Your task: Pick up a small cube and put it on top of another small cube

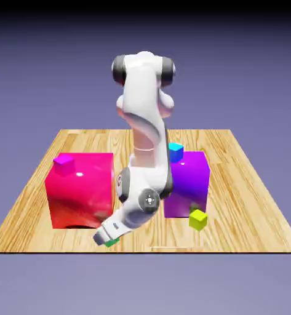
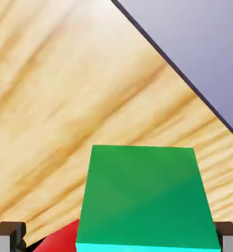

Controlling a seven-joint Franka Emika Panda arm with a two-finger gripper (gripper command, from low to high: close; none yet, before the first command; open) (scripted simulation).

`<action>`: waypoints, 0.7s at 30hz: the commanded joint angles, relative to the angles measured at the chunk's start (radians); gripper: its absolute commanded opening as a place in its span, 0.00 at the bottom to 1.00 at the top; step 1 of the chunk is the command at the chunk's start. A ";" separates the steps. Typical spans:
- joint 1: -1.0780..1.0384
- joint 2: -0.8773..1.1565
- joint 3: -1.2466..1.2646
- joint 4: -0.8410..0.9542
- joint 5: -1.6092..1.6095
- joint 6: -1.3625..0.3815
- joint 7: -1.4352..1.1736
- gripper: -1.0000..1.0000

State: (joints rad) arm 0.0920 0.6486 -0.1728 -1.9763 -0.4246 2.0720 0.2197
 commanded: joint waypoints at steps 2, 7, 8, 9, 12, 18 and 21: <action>0.064 0.015 -0.072 -0.009 0.040 0.032 -0.025 0.50; 0.222 0.053 -0.254 -0.032 0.140 0.113 -0.088 0.50; 0.224 0.053 -0.255 -0.033 0.141 0.114 -0.088 0.50; 0.224 0.053 -0.255 -0.033 0.141 0.114 -0.088 0.00; 0.160 0.038 -0.183 -0.023 0.101 0.081 -0.063 0.00; -0.030 -0.007 0.034 0.004 -0.019 -0.015 0.012 0.00; -0.126 -0.030 0.143 0.018 -0.079 -0.064 0.049 0.00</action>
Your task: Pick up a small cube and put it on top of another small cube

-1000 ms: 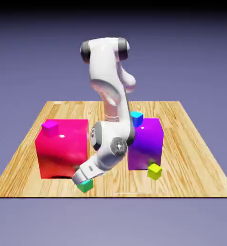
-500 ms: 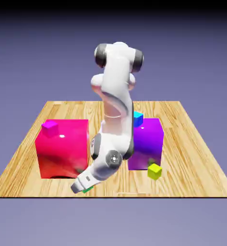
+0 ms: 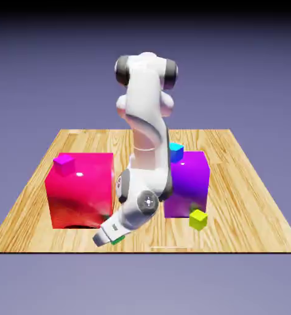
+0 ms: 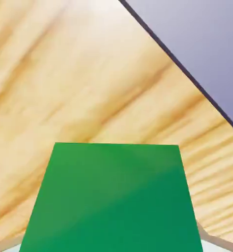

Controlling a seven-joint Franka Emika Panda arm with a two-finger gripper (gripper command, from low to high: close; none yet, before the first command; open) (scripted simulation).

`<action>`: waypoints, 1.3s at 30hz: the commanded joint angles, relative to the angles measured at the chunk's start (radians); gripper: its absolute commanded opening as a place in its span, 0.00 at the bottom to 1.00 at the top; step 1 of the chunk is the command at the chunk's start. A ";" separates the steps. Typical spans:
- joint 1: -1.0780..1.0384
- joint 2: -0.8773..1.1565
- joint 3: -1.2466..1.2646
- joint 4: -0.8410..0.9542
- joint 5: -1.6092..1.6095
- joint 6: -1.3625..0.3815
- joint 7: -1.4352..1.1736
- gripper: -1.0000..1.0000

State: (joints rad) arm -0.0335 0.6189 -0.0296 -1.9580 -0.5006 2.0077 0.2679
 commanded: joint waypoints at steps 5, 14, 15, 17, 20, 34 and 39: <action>-0.159 -0.038 0.181 0.023 -0.103 -0.080 0.064 0.00; -0.064 -0.164 0.129 0.029 0.137 -0.185 0.142 0.00; -0.043 -0.184 0.114 0.029 0.181 -0.200 0.153 0.00; 0.011 -0.199 0.059 0.025 0.268 -0.242 0.171 0.00; 0.094 -0.218 -0.030 0.017 0.398 -0.309 0.196 0.00; 0.492 -0.281 -0.469 -0.023 1.007 -0.633 0.311 0.00; 0.643 -0.284 -0.646 -0.041 1.225 -0.760 0.348 0.00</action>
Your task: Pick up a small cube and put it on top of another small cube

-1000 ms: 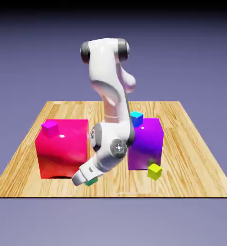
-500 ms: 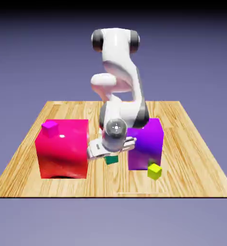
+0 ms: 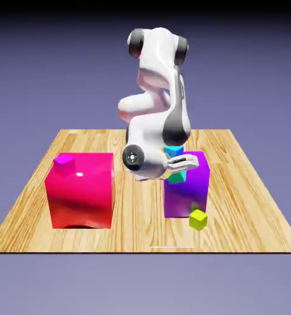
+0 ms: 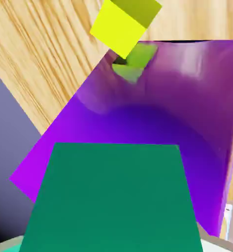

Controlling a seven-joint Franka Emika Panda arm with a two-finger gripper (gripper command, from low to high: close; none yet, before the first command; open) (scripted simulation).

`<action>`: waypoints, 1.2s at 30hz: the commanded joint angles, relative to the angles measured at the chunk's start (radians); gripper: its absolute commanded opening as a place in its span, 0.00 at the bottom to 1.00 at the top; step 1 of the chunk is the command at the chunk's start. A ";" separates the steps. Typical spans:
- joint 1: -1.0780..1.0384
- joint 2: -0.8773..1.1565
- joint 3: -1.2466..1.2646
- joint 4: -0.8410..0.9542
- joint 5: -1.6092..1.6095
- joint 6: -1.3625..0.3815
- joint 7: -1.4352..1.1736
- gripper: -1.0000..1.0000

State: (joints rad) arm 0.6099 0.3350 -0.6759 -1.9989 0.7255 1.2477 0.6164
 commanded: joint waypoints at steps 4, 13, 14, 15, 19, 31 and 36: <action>0.121 -0.003 -0.142 -0.014 0.172 -0.101 0.029 0.00; 0.327 0.135 -0.457 -0.059 0.374 -0.296 0.039 0.00; 0.340 0.171 -0.492 -0.066 0.369 -0.313 0.031 0.00; 0.353 0.208 -0.526 -0.072 0.363 -0.330 0.024 0.00; 0.406 0.353 -0.664 -0.099 0.342 -0.398 -0.006 0.00; 0.565 0.787 -1.078 -0.180 0.279 -0.602 -0.094 0.00; 0.632 0.969 -1.251 -0.213 0.253 -0.687 -0.131 0.00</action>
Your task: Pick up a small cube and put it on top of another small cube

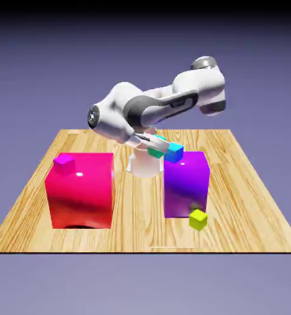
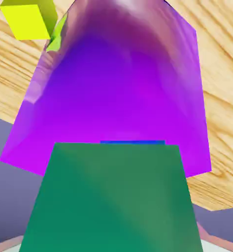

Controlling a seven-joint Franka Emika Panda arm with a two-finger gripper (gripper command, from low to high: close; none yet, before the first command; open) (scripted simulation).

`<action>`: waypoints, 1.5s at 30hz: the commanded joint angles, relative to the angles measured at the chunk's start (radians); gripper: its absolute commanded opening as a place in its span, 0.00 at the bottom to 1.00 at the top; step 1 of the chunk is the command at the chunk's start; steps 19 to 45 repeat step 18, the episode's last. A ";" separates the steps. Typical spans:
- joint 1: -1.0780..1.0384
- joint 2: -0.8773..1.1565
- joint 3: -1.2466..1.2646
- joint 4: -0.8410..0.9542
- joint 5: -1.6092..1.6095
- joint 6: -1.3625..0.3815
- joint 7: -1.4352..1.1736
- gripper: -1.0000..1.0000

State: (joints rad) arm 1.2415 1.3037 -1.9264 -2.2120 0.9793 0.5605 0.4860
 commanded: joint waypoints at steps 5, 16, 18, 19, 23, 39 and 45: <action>0.066 0.181 -0.172 -0.034 -0.028 -0.085 -0.038 0.00; 0.204 0.457 -0.188 -0.212 0.060 -0.148 -0.031 1.00; 0.179 0.421 -0.203 -0.177 0.033 -0.142 -0.038 1.00; 0.179 0.421 -0.203 -0.177 0.033 -0.142 -0.038 1.00; 0.179 0.421 -0.203 -0.177 0.033 -0.142 -0.038 1.00; 0.179 0.421 -0.203 -0.177 0.033 -0.142 -0.038 1.00; 0.179 0.421 -0.203 -0.177 0.033 -0.142 -0.038 1.00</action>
